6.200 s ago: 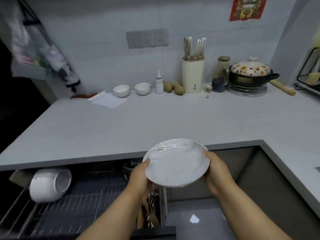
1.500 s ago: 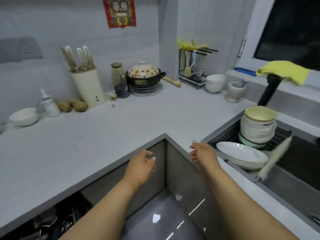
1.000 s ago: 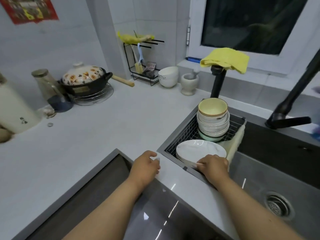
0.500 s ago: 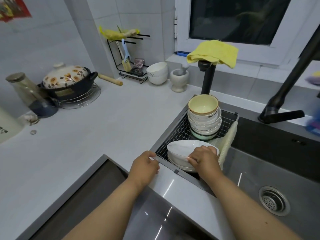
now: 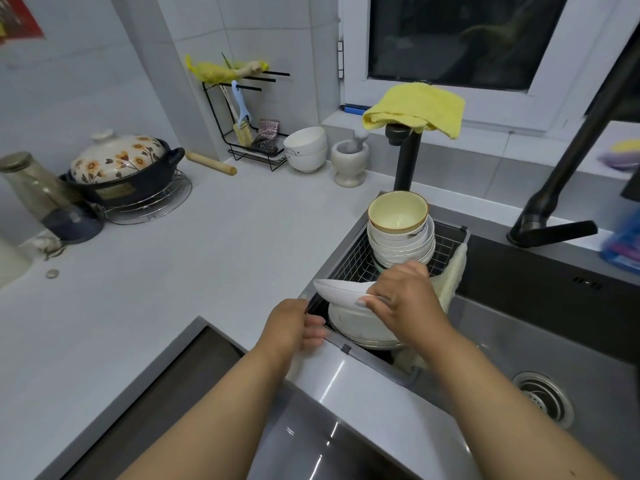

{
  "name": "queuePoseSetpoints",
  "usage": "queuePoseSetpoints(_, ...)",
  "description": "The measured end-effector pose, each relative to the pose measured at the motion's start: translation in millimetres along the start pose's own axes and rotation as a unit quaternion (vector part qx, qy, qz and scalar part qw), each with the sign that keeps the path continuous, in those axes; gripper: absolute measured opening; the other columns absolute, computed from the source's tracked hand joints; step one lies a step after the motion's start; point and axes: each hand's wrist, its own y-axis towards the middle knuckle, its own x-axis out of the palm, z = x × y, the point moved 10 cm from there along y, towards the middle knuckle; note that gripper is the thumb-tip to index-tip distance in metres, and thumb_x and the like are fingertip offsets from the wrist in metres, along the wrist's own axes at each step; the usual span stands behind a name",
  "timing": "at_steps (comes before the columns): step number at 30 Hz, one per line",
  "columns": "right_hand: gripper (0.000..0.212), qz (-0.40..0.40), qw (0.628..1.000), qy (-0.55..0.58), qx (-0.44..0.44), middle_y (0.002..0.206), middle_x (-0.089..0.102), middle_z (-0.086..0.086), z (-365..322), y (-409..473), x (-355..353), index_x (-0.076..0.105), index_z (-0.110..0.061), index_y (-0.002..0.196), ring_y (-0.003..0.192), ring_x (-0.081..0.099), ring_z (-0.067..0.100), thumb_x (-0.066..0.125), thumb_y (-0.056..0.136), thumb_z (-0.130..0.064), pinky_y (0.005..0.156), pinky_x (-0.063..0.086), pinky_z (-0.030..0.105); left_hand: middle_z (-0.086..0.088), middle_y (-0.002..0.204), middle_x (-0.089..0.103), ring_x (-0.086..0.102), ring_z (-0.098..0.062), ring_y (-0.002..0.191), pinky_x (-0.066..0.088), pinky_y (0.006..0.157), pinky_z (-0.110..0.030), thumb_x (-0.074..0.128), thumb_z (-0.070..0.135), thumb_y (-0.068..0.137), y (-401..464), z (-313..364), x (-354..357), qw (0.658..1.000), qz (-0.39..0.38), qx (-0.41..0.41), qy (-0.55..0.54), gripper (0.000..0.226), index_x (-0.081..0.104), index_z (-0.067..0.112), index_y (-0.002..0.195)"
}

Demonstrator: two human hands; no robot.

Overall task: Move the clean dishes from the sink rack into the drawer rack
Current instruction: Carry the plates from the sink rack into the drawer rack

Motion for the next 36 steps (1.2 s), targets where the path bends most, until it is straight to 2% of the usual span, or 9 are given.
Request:
queuePoseSetpoints(6,0.031,0.002,0.992,0.025,-0.125,0.057,0.055,-0.003,-60.6,18.4,-25.5,0.068,-0.015,0.058,0.06,0.052,0.018,0.059,0.079,-0.037,0.081,0.029,0.029,-0.03,0.116,0.063,0.071,-0.038,0.085,0.061,0.068,-0.042,0.038,0.057,0.096,-11.5,0.3,4.3,0.972,-0.074,-0.095,-0.202,0.059,0.047,0.006,0.124)
queuePoseSetpoints(10,0.032,-0.02,0.983,0.041,-0.178,0.059,0.051,-0.004,-92.9,16.2,-22.9,0.067,-0.016,0.06,0.067,0.039,0.012,0.059,0.083,-0.036,0.082,0.027,0.026,-0.023,0.101,0.068,0.07,-0.035,0.074,0.061,0.062,-0.043,0.042,0.025,0.095,-21.1,8.2,-8.4,0.95,-0.068,-0.075,-0.295,0.04,0.052,0.0,0.124)
queuePoseSetpoints(12,0.031,-0.041,0.978,0.054,-0.196,0.06,0.053,-0.006,-105.2,15.3,-18.9,0.068,-0.02,0.062,0.066,0.045,0.012,0.059,0.084,-0.04,0.082,0.03,0.028,-0.023,0.1,0.067,0.07,-0.037,0.075,0.059,0.057,-0.041,0.037,0.013,0.088,-27.0,7.7,-22.4,0.945,-0.047,-0.054,-0.318,0.041,0.052,-0.002,0.123)
queuePoseSetpoints(15,0.039,-0.049,0.98,0.141,-0.13,0.069,0.063,-0.011,-109.0,24.2,-24.5,0.072,-0.023,0.074,0.074,0.054,0.009,0.052,0.087,-0.054,0.086,0.033,0.023,-0.025,0.113,0.065,0.066,-0.04,0.095,0.058,0.063,-0.044,0.035,0.01,0.084,-35.9,3.0,-47.2,0.944,-0.015,-0.02,-0.328,0.046,0.052,0.001,0.125)
queuePoseSetpoints(19,0.048,0.002,0.98,0.198,0.037,0.09,0.058,-0.012,-97.5,39.3,-33.2,0.069,-0.022,0.104,0.094,0.047,0.006,0.042,0.087,-0.058,0.086,0.026,0.003,-0.016,0.108,0.069,0.067,-0.035,0.094,0.059,0.061,-0.041,0.04,0.019,0.095,-58.2,-6.9,-94.0,0.944,0.047,0.018,-0.327,0.033,0.056,0.008,0.122)
queuePoseSetpoints(21,0.048,-0.007,0.969,0.212,0.127,0.097,0.053,-0.011,-93.4,40.2,-19.6,0.064,-0.023,0.114,0.1,0.047,0.01,0.042,0.087,-0.057,0.089,0.032,0.01,-0.01,0.1,0.073,0.068,-0.031,0.091,0.058,0.06,-0.039,0.04,0.027,0.099,-75.6,-13.7,-120.4,0.944,0.073,0.04,-0.319,0.031,0.061,0.011,0.116)
queuePoseSetpoints(25,0.042,-0.104,0.905,0.303,0.28,0.105,0.057,-0.002,-113.5,18.9,36.6,0.056,-0.021,0.12,0.105,0.055,0.02,0.053,0.09,-0.05,0.096,0.046,0.043,-0.006,0.099,0.075,0.068,-0.029,0.095,0.056,0.074,-0.042,0.038,0.036,0.101,-120.9,-33.9,-174.6,0.934,0.119,0.081,-0.327,0.036,0.064,0.015,0.114)
queuePoseSetpoints(31,0.02,-0.291,0.713,0.54,0.339,0.095,0.063,0.005,-244.1,-35.2,92.7,0.06,-0.013,0.102,0.077,0.059,0.02,0.052,0.092,-0.029,0.065,0.044,0.029,-0.005,0.088,0.076,0.069,-0.025,0.086,0.052,0.068,-0.037,0.035,0.04,0.101,-212.9,-86.1,-257.3,0.898,0.196,0.112,-0.378,0.038,0.065,0.016,0.103)
queuePoseSetpoints(36,0.036,-0.421,0.612,0.584,0.329,0.092,0.059,0.014,-363.8,-86.6,113.8,0.063,-0.006,0.108,0.079,0.054,0.027,0.048,0.087,-0.032,0.066,0.045,0.034,-0.01,0.089,0.076,0.068,-0.03,0.088,0.053,0.076,-0.041,0.038,0.04,0.101,-298.1,-152.0,-325.5,0.858,0.276,0.101,-0.421,0.04,0.065,0.011,0.104)
